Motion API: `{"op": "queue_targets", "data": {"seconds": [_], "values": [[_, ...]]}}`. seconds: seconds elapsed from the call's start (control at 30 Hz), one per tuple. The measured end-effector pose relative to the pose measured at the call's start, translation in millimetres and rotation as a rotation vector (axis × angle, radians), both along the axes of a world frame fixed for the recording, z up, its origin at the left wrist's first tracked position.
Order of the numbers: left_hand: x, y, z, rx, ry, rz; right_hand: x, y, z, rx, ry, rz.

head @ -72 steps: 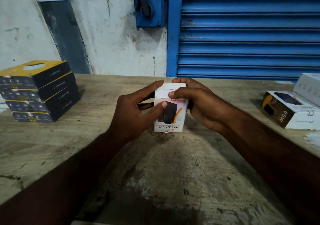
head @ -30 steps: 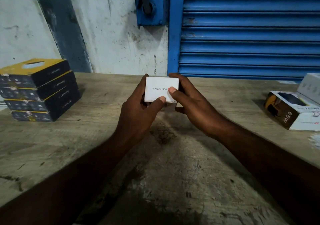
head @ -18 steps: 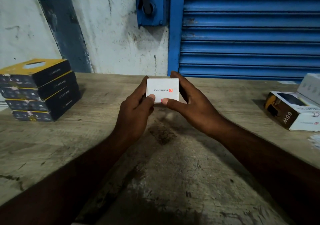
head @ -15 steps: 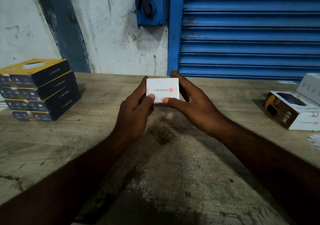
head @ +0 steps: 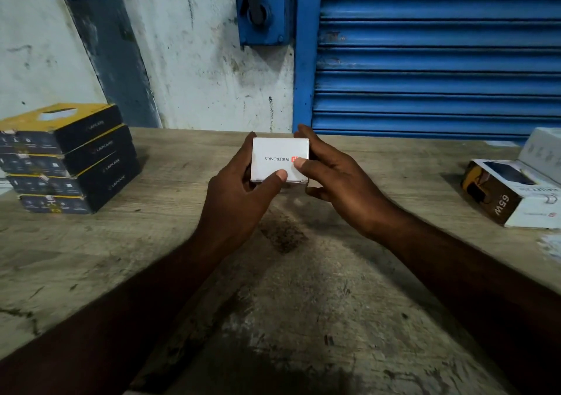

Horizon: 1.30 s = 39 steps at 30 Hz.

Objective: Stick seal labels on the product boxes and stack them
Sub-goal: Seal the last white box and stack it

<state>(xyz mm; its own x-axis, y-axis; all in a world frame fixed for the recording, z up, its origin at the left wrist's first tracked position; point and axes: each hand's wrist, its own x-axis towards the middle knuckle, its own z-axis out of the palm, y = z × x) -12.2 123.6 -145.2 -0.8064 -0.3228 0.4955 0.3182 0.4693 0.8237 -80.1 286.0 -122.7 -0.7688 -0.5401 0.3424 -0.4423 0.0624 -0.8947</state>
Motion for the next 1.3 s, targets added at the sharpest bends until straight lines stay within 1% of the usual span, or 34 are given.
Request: {"op": "queue_targets", "data": {"seconds": [0.13, 0.27, 0.47, 0.7, 0.8, 0.97, 1.13, 1.3], "values": [[0.6, -0.6, 0.6, 0.046, -0.011, -0.002, -0.9, -0.5, -3.8, 0.033, 0.055, -0.019], [3.2, 0.3, 2.5, 0.131, -0.049, -0.029, -4.7, -2.3, -7.6, 0.036, 0.089, -0.065], [4.0, 0.8, 2.5, 0.143, -0.041, -0.047, -6.8, -2.0, -8.8, 0.018, 0.091, -0.091], [4.6, 0.2, 4.3, 0.025, -0.061, -0.025, -3.4, -2.8, -5.1, 0.022, 0.094, -0.102], [3.1, -0.9, 2.9, -0.042, -0.039, 0.002, -2.3, -0.9, -3.4, 0.023, 0.057, -0.100], [5.1, -0.6, 2.6, -0.087, -0.007, 0.015, -0.5, -0.2, -1.2, -0.002, -0.022, -0.069], [1.8, -3.3, 0.6, -0.088, 0.024, 0.087, -0.9, -1.7, -6.4, 0.058, 0.060, -0.024], [1.9, -4.0, 0.2, -0.009, 0.037, 0.107, -4.5, -0.3, -13.7, 0.153, 0.187, -0.042]]}}
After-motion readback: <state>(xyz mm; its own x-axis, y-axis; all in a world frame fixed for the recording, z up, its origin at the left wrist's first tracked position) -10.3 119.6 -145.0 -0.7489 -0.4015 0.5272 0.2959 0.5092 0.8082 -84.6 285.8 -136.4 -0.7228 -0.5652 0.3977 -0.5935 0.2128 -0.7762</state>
